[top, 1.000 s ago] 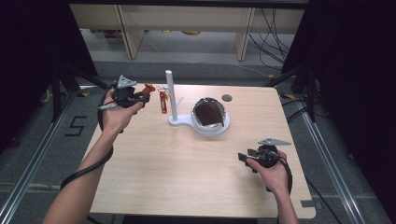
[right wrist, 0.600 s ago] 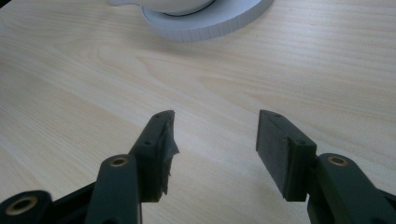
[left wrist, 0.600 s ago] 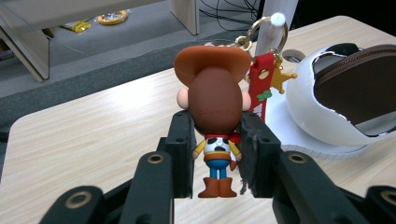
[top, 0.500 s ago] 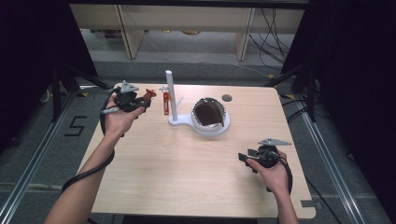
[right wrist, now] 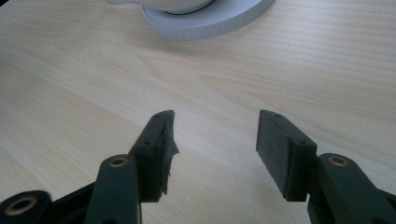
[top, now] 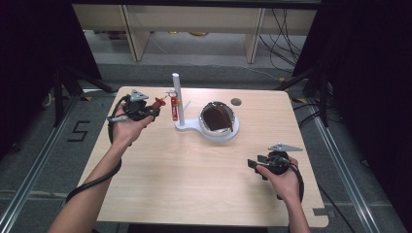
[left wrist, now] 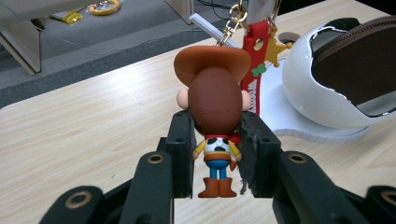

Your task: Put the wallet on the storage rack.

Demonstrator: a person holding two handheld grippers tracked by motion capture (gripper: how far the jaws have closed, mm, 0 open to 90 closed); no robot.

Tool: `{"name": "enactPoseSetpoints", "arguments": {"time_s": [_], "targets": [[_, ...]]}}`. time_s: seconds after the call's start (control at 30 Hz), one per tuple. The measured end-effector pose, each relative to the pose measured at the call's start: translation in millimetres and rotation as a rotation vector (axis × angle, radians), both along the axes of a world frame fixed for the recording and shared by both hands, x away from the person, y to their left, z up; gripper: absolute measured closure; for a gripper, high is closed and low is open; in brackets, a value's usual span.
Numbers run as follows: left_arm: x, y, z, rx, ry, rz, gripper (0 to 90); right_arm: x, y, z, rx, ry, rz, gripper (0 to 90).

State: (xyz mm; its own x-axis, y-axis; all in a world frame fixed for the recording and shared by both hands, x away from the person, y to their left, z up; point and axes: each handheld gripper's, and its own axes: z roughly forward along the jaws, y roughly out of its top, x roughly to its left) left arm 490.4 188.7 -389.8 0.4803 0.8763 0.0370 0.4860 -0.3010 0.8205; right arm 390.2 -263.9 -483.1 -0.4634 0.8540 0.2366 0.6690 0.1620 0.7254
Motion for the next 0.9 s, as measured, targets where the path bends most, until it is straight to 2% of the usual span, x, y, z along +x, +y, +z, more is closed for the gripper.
{"name": "enactPoseSetpoints", "arguments": {"time_s": [0.03,0.07,0.1,0.13,0.17,0.2,0.27,0.3,0.33,0.37,0.4,0.43,0.47,0.5,0.57,0.6,0.73,0.83,0.9], "targets": [[-0.4,-2.2,-1.5,-0.01,-0.002,0.004,67.5,0.0,0.0,0.0,0.0,0.0,0.0,47.4],[-0.7,-2.2,-1.6,0.015,0.007,-0.016,67.5,0.0,-0.1,0.0,0.0,-0.001,0.0,47.4],[-0.9,-4.6,-3.3,-0.002,0.001,-0.011,67.5,-0.7,2.3,-0.9,0.036,0.015,-0.011,47.4],[-0.9,-6.6,-4.9,-0.005,-0.005,-0.014,67.5,-0.7,2.2,-0.9,0.036,0.014,-0.011,47.4],[-1.1,-5.8,-4.5,0.019,0.003,-0.028,67.5,1.0,0.0,-1.3,0.023,-0.003,0.009,47.4],[-0.7,-8.1,-6.2,-0.003,-0.004,-0.022,67.4,1.0,0.0,-1.1,0.023,-0.004,0.009,47.4],[-0.7,-8.8,-6.6,0.016,0.004,-0.036,67.5,1.2,0.0,-1.0,0.02,-0.01,0.009,47.3],[-0.9,-11.8,-7.9,-0.005,-0.002,-0.021,67.4,1.2,0.0,-1.0,0.019,-0.01,0.009,47.3],[-1.1,-10.8,-7.0,0.023,0.009,-0.039,67.4,1.2,-0.2,-1.0,0.018,-0.011,0.01,47.3],[-0.6,-14.1,-8.9,-0.008,-0.002,-0.027,67.4,1.2,-0.3,-1.1,0.019,-0.01,0.011,47.2],[-0.8,-14.8,-9.1,-0.003,0.002,-0.025,67.4,1.1,-0.3,-1.0,0.019,-0.006,0.009,47.2],[-0.4,-14.4,-8.8,0.019,0.011,-0.044,67.4,1.1,-0.5,-1.1,0.019,-0.007,0.009,47.2],[0.2,-17.5,-11.2,-0.015,-0.001,-0.034,67.4,1.1,-0.5,-0.9,0.019,-0.006,0.008,47.1],[0.2,-16.7,-10.5,0.012,0.01,-0.046,67.4,1.1,-0.6,-0.8,0.017,-0.011,0.01,47.1],[1.0,-18.2,-11.8,0.01,0.01,-0.051,67.3,0.2,-1.1,0.7,-0.001,-0.007,0.003,47.1],[1.2,-21.3,-13.1,-0.013,0.006,-0.034,67.4,0.1,-1.1,0.8,-0.002,-0.009,0.003,47.1],[2.7,-21.4,-14.0,0.015,0.017,-0.055,67.3,0.4,-0.6,-0.2,0.008,-0.009,0.0,47.0],[3.7,-23.8,-16.4,0.002,0.019,-0.053,67.2,0.6,-0.6,-0.7,0.017,-0.008,0.008,47.0],[4.4,-25.9,-18.5,-0.011,0.016,-0.051,67.0,-0.4,-1.0,0.8,0.0,-0.003,-0.001,47.0]]}}
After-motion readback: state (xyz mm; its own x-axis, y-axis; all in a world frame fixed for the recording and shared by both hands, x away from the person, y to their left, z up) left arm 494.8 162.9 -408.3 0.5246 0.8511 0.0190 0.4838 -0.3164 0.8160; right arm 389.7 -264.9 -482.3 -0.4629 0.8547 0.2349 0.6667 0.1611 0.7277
